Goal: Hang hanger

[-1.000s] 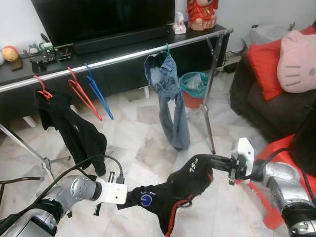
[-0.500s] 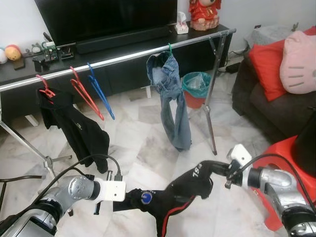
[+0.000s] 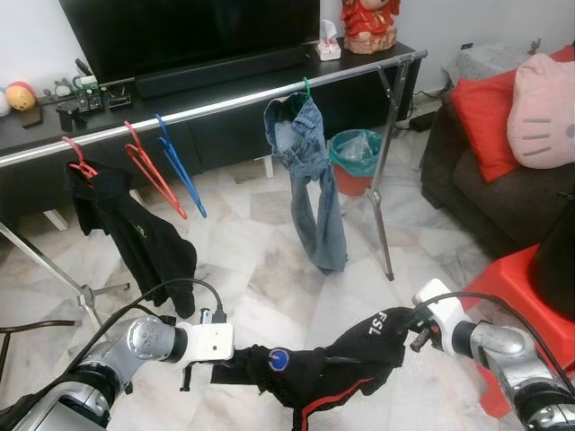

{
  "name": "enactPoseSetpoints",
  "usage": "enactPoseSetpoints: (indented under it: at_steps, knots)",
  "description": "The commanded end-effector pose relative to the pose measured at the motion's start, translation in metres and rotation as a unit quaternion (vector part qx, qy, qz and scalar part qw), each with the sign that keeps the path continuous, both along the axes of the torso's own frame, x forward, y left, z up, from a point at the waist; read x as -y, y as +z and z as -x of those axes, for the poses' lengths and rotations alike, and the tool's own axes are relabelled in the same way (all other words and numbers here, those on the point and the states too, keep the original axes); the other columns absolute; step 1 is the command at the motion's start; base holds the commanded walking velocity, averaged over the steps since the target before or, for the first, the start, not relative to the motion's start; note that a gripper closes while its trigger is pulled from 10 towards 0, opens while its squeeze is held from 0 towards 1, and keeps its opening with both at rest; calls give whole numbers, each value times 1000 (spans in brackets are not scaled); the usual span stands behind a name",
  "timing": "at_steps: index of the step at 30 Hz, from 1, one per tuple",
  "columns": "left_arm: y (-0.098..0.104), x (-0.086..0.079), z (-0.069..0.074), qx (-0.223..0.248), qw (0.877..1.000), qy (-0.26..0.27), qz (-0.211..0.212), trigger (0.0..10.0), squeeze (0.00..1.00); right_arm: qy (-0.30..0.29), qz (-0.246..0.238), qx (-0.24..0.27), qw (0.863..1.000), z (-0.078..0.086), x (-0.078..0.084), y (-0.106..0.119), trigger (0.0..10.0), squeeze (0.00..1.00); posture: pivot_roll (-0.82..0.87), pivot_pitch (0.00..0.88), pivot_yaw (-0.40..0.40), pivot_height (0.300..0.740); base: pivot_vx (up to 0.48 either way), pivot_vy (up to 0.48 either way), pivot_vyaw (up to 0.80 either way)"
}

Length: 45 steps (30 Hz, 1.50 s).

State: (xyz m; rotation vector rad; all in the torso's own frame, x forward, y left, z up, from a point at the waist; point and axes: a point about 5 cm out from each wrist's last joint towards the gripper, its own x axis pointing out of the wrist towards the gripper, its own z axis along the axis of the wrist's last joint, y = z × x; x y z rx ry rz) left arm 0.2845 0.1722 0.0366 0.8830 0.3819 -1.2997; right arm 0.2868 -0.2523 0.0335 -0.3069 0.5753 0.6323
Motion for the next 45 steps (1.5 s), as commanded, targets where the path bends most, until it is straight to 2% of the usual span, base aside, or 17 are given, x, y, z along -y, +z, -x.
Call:
enactPoseSetpoints:
  at_steps: [1, 6, 8, 9, 11, 20, 32, 33, 34, 35, 36, 45]
  knots:
    - [1, -4, 0, -4, 1000, 11, 4, 10000, 0, 4, 1, 7, 1000, -3, -3, 1, 10000, 0, 102, 26, 82, 740, 0, 0, 0]
    - [4, 0, -1, -5, 999, 15, 28, 10000, 0, 21, -20, 15, 999, -6, -9, 6, 10000, 0, 94, 26, 81, 740, 0, 0, 0]
    - [8, 4, -4, -7, 998, 29, 61, 10000, 0, 23, -19, 17, 999, -8, -10, 7, 10000, 0, 92, 26, 77, 740, 0, 0, 0]
    - [15, 9, -10, -6, 994, 46, 102, 10000, 0, 25, -19, 18, 999, -9, -9, 9, 10000, 0, 91, 25, 75, 740, 0, 0, 0]
    - [19, 11, -12, -5, 991, 52, 121, 10000, 0, 29, -20, 21, 999, -10, -9, 11, 10000, 0, 91, 25, 72, 740, 0, 0, 0]
    - [19, 13, -9, -22, 988, 47, 143, 10000, 0, 29, -21, 28, 999, -15, -8, 17, 10000, 0, 87, 26, 65, 740, 0, 0, 0]
    - [23, 17, -6, -24, 986, 25, 163, 10000, 0, -6, 4, 38, 999, -24, 7, 30, 10000, 0, 68, 25, 50, 740, 0, 0, 0]
    - [24, 19, -6, -22, 986, 25, 166, 10000, 0, -10, 5, 37, 999, -24, 9, 30, 10000, 141, 68, 20, 46, 740, 0, 0, 0]
    - [24, 19, -6, -22, 986, 25, 166, 10000, 0, -10, 5, 37, 999, -24, 9, 30, 10000, 141, 68, 20, 46, 740, 0, 0, 0]
    - [24, 20, -6, -21, 985, 24, 169, 10000, 0, -12, 5, 35, 999, -24, 10, 31, 10000, 851, 68, 20, 46, 740, 0, 0, 0]
    - [25, 20, -6, -20, 985, 24, 171, 10000, 0, -16, 4, 33, 999, -24, 11, 31, 10000, 1000, 64, 16, 43, 740, 0, 0, 0]
    - [26, 26, -8, -11, 983, 26, 179, 10000, 0, -16, 3, 28, 999, -25, 11, 31, 10000, 1000, 56, 0, 32, 740, 0, 0, 0]
